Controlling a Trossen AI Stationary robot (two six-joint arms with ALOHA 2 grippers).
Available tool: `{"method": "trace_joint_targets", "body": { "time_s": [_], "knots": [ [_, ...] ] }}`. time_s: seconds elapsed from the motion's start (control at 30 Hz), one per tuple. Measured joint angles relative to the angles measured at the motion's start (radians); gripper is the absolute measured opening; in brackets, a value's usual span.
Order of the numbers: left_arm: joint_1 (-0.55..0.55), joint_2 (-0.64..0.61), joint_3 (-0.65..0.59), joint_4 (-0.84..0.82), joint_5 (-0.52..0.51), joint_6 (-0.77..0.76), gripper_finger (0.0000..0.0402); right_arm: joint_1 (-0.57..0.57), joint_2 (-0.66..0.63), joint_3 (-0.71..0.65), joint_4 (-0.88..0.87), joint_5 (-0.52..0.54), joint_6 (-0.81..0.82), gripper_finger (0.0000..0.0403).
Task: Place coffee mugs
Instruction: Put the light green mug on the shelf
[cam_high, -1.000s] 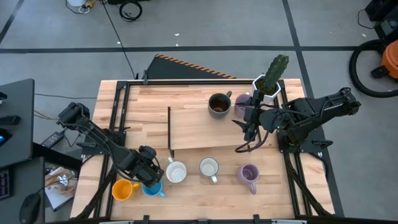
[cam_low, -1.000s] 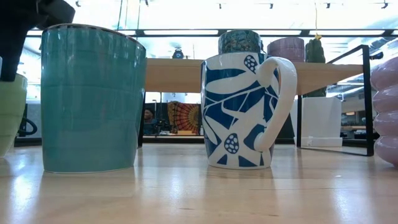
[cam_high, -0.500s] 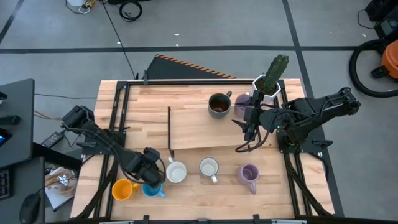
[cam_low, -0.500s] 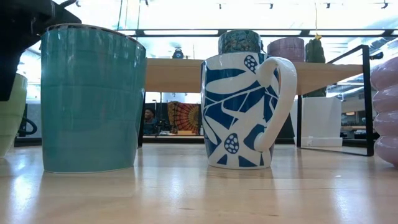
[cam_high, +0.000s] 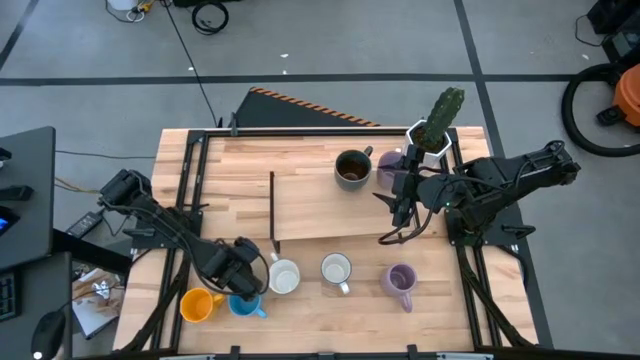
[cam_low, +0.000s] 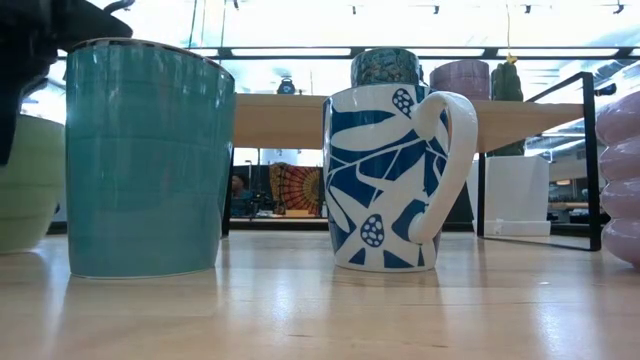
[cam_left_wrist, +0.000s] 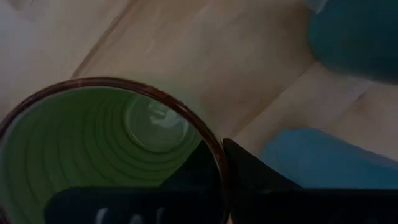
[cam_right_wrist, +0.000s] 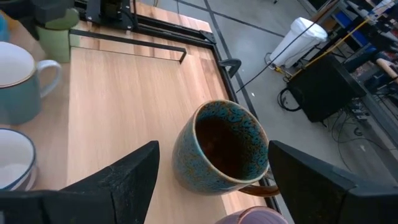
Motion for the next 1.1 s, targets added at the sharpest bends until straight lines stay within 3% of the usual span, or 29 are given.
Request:
{"method": "trace_joint_targets", "body": {
  "time_s": [0.27, 0.87, 1.1],
  "knots": [
    [-0.001, -0.020, 0.000, -0.015, 0.079, 0.231, 0.0026, 0.000, 0.000, 0.000, 0.001, -0.018, 0.000, 0.0306],
    [0.018, -0.273, 0.000, -0.131, 0.085, 0.291, 0.0027, -0.012, 0.000, 0.000, 0.026, -0.034, 0.027, 0.0306],
    [0.078, -0.318, 0.121, -0.302, 0.050, 0.472, 0.0026, -0.067, 0.000, 0.000, 0.059, -0.045, -0.023, 0.0306]
  ]
}}
